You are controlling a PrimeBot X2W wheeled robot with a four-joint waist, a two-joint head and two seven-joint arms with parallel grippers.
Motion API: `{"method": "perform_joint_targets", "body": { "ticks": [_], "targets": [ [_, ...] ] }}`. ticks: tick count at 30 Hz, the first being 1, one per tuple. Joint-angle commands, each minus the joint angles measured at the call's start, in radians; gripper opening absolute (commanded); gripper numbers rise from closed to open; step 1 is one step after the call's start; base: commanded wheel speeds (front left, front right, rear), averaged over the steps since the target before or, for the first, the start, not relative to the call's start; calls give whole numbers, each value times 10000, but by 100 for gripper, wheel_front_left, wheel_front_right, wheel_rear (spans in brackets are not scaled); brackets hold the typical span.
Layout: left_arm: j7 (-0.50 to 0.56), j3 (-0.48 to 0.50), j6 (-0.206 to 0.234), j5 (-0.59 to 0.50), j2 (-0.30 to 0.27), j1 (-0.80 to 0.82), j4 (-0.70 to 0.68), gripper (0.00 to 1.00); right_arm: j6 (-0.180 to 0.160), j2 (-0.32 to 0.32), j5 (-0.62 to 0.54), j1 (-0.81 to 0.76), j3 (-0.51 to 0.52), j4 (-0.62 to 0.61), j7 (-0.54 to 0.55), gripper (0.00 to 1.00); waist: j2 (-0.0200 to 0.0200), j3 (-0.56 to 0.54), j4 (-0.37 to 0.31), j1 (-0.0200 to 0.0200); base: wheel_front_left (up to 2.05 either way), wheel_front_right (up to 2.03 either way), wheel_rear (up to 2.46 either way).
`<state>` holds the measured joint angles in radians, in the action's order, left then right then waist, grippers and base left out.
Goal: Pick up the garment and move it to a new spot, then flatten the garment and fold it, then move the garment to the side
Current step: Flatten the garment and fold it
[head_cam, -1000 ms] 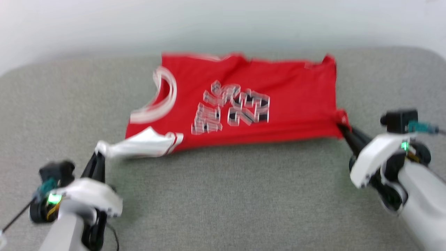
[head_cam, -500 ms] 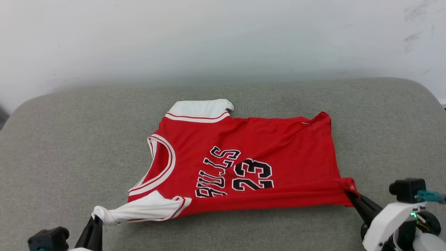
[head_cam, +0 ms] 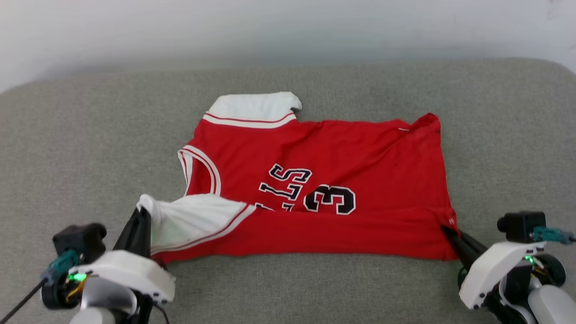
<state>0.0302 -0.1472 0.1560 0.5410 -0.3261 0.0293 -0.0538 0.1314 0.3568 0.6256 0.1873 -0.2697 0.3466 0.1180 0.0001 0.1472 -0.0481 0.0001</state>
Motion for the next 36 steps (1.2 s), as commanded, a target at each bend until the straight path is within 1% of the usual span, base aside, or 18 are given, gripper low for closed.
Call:
{"method": "perform_joint_targets", "body": {
  "ticks": [1,2,6,7,9,11,12,13,14,15,16,17,18,23,28,32,34,36],
  "targets": [
    [-55,24,-29,22,23,153,29,0,-14,-13,-64,209,45,-52,8,0,-1,347,-59,-1,0,0,0],
    [-169,-50,-182,47,93,716,625,0,-14,-83,-301,427,128,27,56,0,-1,594,-52,-1,0,0,0],
    [-319,-231,-526,129,252,1650,1763,0,-14,-232,-694,893,297,294,97,1,-1,1028,-70,-1,0,0,0],
    [-324,-311,-617,151,316,1852,2051,0,-14,-284,-798,1015,289,400,139,5,-1,1101,-67,-1,0,0,0],
    [-320,-362,-701,157,356,2006,2344,0,-14,-321,-888,1095,269,525,193,7,-1,1167,-65,-1,0,0,0],
    [-302,-497,-864,190,433,2315,2882,0,-14,-438,-1000,1279,227,759,163,17,-1,1271,-57,-1,0,0,0],
    [-283,-541,-943,245,465,2435,3136,0,-14,-506,-1070,1339,165,898,212,20,-1,1315,-71,-1,0,0,0],
    [-346,-551,-1009,261,491,2542,3378,0,-14,-563,-1110,1383,117,1041,216,27,-1,1336,-82,-1,0,0,0],
    [-346,-573,-1080,306,529,2630,3650,0,-14,-618,-1167,1413,62,1175,176,41,-1,1344,-87,-1,0,0,0],
    [-283,-609,-1169,414,600,2681,3893,3,-14,-649,-1205,1432,18,1324,149,70,-1,1338,-85,-1,0,0,0],
    [-290,-590,-1243,464,621,2756,4144,27,-14,-683,-1250,1448,-19,1449,105,100,-1,1327,-93,-1,0,0,0],
    [-307,-581,-1305,524,632,2854,4353,49,-14,-724,-1246,1474,-56,1536,44,100,-1,1304,-98,-1,0,0,0],
    [-313,-570,-1400,632,678,2910,4524,100,-16,-748,-1234,1488,-93,1582,-53,100,-1,1264,-103,-1,0,0,0],
    [-634,-420,-1644,846,645,3034,5052,100,-14,-623,-1244,1428,5,1364,-872,100,-1,860,-98,-1,0,0,0],
    [-487,-278,-1799,943,225,2920,5087,100,-11,-583,-1439,1049,324,539,-1723,100,-1,192,-141,-1,0,0,0],
    [138,-302,-1729,868,-320,2692,4572,100,-11,-644,-1824,607,840,-264,-1877,100,-1,-290,-213,-1,0,0,0],
    [669,-401,-1760,808,-678,2570,4191,100,-11,-778,-2174,377,1134,-781,-1854,100,-1,-454,-264,-1,0,0,0],
    [1380,-496,-1683,790,-1062,2475,3656,100,-11,-933,-2418,144,1424,-1339,-1785,100,-1,-545,-346,-1,0,0,0]
  ]
}}
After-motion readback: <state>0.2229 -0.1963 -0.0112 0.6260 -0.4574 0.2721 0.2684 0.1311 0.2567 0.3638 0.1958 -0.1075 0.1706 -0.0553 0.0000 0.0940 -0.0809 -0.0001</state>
